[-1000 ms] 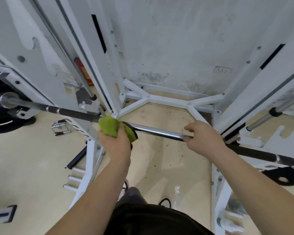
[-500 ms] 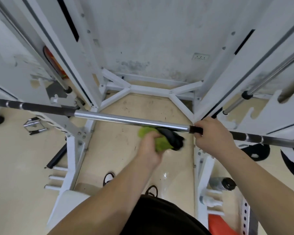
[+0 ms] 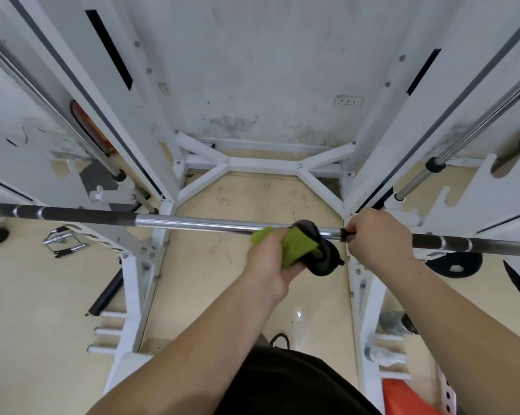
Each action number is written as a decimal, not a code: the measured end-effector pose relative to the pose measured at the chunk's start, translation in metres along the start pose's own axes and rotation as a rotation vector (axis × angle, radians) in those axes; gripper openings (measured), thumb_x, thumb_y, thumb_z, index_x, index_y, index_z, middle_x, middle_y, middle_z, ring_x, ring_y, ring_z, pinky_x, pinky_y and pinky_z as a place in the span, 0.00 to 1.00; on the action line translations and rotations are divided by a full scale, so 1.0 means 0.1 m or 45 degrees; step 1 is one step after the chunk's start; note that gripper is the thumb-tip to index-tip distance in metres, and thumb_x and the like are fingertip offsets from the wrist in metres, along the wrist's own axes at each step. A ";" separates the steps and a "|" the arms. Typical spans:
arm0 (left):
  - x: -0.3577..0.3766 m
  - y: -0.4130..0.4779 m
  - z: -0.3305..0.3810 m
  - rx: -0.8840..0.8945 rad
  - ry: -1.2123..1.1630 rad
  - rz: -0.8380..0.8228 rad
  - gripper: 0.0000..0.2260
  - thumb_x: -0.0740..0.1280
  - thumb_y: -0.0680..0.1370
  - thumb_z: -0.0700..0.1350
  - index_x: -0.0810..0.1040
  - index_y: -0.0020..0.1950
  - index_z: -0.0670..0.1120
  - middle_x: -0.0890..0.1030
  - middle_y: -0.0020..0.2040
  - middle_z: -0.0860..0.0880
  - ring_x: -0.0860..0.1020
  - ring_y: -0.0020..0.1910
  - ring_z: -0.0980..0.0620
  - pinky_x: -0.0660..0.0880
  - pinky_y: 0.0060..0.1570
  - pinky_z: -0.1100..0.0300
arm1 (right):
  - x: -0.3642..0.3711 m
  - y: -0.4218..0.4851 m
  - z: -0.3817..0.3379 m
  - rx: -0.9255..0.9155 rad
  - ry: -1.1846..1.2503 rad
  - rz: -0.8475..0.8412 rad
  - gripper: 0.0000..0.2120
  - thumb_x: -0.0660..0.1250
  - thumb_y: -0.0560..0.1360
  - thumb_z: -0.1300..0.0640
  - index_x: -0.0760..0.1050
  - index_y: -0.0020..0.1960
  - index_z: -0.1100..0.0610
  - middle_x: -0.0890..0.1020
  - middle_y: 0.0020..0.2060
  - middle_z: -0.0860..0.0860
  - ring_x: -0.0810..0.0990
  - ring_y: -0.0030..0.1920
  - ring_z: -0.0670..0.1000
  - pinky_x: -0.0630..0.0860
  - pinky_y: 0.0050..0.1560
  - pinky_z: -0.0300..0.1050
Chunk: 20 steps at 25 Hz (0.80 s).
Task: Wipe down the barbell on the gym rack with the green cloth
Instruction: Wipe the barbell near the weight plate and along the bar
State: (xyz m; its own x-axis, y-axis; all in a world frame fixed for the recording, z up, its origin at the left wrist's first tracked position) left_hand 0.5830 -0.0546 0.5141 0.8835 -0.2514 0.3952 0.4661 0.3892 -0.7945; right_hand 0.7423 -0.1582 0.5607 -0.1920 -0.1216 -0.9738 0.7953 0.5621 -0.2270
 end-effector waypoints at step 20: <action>0.26 0.24 0.84 0.755 2.585 -0.270 0.26 0.52 0.76 0.63 0.65 0.75 0.60 0.75 0.63 0.47 0.76 0.60 0.41 0.73 0.58 0.49 | 0.00 0.05 0.13 0.063 0.030 -0.148 0.07 0.71 0.76 0.51 0.83 0.53 0.50 0.80 0.43 0.50 0.79 0.45 0.52 0.80 0.42 0.48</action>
State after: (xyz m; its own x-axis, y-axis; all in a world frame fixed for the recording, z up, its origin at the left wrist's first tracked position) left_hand 0.6211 0.0228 0.5445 -0.2497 -0.5295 -0.8107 0.8421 0.2945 -0.4517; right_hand 0.7532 -0.1658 0.5594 -0.2973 -0.1641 -0.9406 0.7941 0.5045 -0.3390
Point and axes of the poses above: each hand's wrist, its own y-axis towards the middle knuckle, its own x-axis out of the palm, z = x × y, the point moved 5 cm from there along y, towards the middle knuckle
